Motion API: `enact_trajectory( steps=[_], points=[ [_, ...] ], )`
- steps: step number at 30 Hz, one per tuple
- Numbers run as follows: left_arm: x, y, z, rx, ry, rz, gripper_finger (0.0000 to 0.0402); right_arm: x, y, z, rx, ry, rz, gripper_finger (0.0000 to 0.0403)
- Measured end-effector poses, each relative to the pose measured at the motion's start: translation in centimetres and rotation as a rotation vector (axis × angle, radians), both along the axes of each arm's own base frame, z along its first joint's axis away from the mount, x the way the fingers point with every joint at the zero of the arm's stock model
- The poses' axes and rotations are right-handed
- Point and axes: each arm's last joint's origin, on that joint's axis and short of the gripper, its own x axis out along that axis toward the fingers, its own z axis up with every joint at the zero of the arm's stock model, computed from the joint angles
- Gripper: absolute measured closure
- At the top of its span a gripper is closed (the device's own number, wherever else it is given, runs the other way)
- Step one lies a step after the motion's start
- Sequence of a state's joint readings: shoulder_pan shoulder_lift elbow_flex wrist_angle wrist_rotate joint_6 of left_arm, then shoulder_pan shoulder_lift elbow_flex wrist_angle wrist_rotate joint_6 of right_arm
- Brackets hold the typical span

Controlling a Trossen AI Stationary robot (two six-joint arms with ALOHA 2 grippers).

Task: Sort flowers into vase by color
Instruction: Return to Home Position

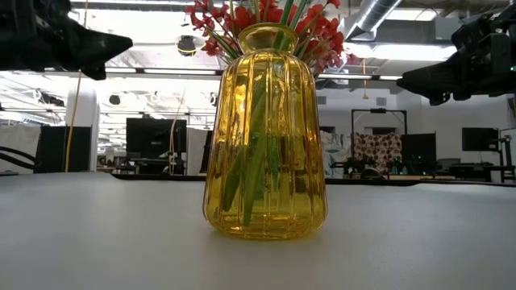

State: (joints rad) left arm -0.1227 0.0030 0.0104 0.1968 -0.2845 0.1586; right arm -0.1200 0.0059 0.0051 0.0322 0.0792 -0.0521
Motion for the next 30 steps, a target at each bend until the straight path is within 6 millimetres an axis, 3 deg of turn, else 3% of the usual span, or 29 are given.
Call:
enact_trajectory(
  steps=[7, 11, 30],
  points=[
    [0.1, 0.7, -0.4, -0.008, 0.041, 0.002, 0.0401, 0.0, 0.0, 0.0, 0.0, 0.0, 0.0, 0.0232],
    [0.3, 1.0, -1.5, -0.031, 0.15, -0.001, 0.0401, 0.0, 0.0, 0.0, 0.0, 0.0, 0.0, 0.0232],
    [0.6, 1.6, -2.0, -0.093, 0.199, -0.007, 0.0401, 0.0, 0.0, 0.0, 0.0, 0.001, 0.0, 0.0232]
  ],
)
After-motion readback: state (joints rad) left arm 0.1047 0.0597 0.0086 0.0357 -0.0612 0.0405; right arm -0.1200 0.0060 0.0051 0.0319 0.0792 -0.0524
